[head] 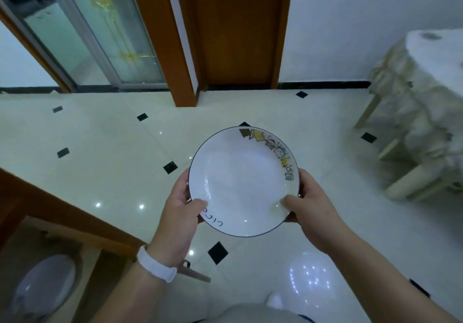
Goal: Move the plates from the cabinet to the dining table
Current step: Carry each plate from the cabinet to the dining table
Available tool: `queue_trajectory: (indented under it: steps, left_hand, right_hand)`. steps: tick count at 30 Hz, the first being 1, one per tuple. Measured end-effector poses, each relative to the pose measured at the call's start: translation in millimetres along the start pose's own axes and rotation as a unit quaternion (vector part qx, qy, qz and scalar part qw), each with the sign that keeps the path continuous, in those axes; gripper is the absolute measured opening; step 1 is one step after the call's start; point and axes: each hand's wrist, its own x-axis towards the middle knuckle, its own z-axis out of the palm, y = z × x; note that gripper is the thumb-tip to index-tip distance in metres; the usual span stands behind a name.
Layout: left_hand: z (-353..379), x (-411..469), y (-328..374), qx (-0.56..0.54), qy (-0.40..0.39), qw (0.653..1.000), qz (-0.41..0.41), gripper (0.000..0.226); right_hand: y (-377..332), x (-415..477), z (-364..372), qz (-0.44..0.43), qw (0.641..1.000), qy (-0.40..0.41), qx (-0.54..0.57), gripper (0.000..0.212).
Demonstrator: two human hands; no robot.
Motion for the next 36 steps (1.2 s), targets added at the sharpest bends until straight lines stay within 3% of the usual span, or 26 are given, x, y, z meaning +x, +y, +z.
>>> queue_trajectory:
  steps: [8, 19, 36]
  left_hand:
    - [115.0, 37.6, 14.7, 0.022, -0.11, 0.994, 0.0, 0.07]
    - [209.2, 102.9, 23.4, 0.045, -0.224, 0.973, 0.006, 0.073]
    - [289.1, 333.8, 66.5, 0.029, -0.339, 0.94, -0.005, 0.072]
  right_hand:
    - [-15.9, -2.4, -103.8, -0.016, 0.995, 0.092, 0.036, 0.058]
    - [-29.2, 10.5, -171.4, -0.03, 0.974, 0.214, 0.07, 0.06]
    - [-108.3, 188.1, -203.1, -0.038, 0.939, 0.34, 0.039, 0.062]
